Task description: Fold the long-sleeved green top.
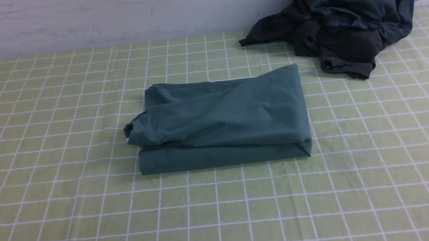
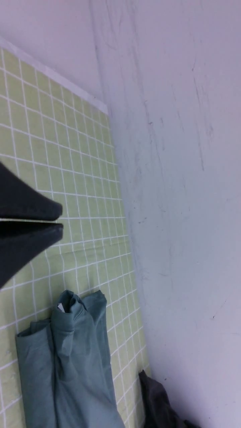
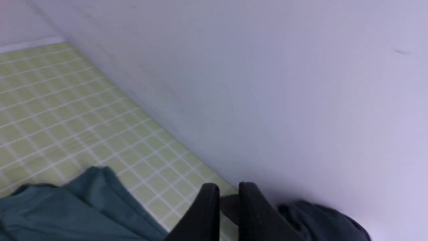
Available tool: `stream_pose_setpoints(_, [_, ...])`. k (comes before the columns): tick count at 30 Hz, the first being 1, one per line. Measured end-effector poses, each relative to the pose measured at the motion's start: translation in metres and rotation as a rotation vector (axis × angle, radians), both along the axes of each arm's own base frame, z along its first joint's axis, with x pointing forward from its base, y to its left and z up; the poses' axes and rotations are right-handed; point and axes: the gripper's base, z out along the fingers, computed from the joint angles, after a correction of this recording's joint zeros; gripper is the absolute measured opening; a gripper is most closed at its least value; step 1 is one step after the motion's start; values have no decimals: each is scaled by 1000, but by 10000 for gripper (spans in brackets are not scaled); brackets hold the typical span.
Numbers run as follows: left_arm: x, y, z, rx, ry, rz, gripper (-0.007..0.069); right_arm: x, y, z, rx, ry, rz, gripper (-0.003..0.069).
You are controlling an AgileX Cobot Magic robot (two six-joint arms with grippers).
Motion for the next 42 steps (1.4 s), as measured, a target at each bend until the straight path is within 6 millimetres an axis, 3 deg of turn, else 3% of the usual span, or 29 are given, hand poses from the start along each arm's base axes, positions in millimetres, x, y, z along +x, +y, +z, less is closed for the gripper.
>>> stream_pose_setpoints(1, [0,0,1,0,-9,0,-3,-19,-22,-3,21,-76,-89,69])
stream_pose_setpoints(2, [0,0,1,0,-9,0,-3,-22,-24,-4,27,-85,-96,67])
stream_pose_setpoints(4, [0,0,1,0,-11,1,-3,-59,-47,-21,35,-276,-191,29])
stream_pose_setpoints(5, [0,0,0,0,-10,1,-3,-62,-49,-23,33,-295,-197,26])
stream_pose_setpoints(6, [0,0,1,0,-11,1,-3,-87,-56,-38,42,-458,-221,3])
stream_pose_setpoints(7, [0,0,1,0,-12,1,-3,-88,-57,-47,40,-459,-221,1])
stream_pose_setpoints(9, [0,0,1,0,-13,1,-3,-126,-58,-66,150,-741,-181,-10])
stream_pose_setpoints(11, [0,0,1,0,-17,1,-3,-145,-54,-73,283,-918,-112,-12])
stream_pose_setpoints(17, [0,0,1,1,-18,2,-3,-159,-49,-70,450,-1023,-38,-13])
stream_pose_setpoints(35, [0,-2,2,0,-22,-32,-3,-157,-47,-74,463,-983,-35,-13])
stream_pose_setpoints(39, [0,-2,2,0,-22,-32,-3,-166,-51,-77,457,-972,-37,-13])
stream_pose_setpoints(42, [0,-2,2,0,-22,-32,-3,-191,-64,-83,416,-1020,-96,-13])
